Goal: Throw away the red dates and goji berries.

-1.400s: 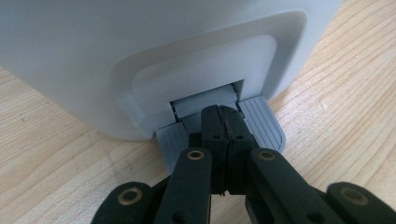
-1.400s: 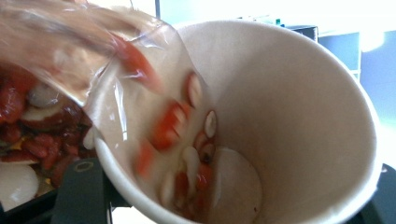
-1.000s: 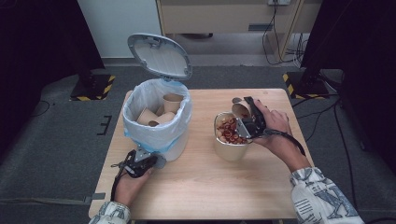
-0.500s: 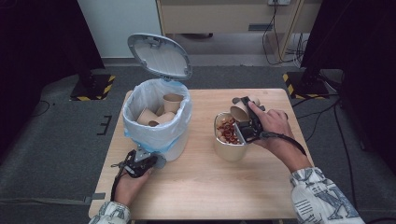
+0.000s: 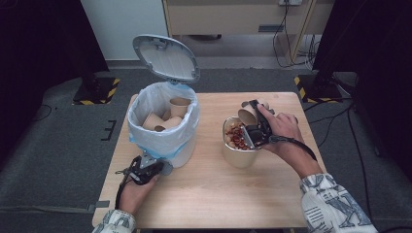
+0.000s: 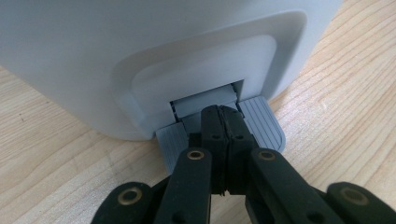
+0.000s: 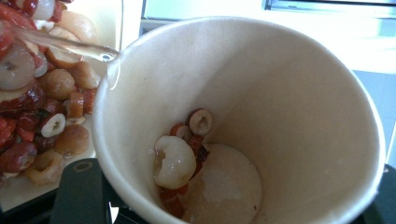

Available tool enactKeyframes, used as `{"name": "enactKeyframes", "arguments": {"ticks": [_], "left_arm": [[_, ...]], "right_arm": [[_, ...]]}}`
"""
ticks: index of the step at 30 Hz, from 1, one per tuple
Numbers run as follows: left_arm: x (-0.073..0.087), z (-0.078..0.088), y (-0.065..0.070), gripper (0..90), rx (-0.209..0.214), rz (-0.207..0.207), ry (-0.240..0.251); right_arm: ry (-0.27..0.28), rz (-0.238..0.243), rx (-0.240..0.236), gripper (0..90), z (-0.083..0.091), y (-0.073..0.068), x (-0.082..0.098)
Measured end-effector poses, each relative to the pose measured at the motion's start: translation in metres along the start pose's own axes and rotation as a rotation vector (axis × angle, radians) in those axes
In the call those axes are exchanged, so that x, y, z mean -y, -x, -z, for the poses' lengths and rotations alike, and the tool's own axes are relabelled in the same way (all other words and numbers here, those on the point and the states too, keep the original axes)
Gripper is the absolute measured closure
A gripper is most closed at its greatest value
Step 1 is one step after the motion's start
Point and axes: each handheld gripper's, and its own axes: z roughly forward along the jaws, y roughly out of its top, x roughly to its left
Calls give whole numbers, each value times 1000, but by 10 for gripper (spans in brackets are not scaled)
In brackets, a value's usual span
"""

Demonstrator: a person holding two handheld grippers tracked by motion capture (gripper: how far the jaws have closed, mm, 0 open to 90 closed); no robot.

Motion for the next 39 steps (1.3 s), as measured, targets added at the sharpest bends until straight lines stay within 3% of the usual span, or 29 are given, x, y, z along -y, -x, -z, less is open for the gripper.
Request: {"name": "enactKeyframes", "arguments": {"ticks": [13,24,34,39], "left_arm": [[0,0,0,885,-2,-1,1],[0,0,0,885,-1,0,1],[0,0,0,885,1,0,1],[0,0,0,885,-1,-2,1]], "right_arm": [[-13,12,14,301,0,3,0],[-9,49,19,300,-1,10,-4],[-2,134,21,300,-7,10,-2],[8,136,26,301,-6,10,-3]]}}
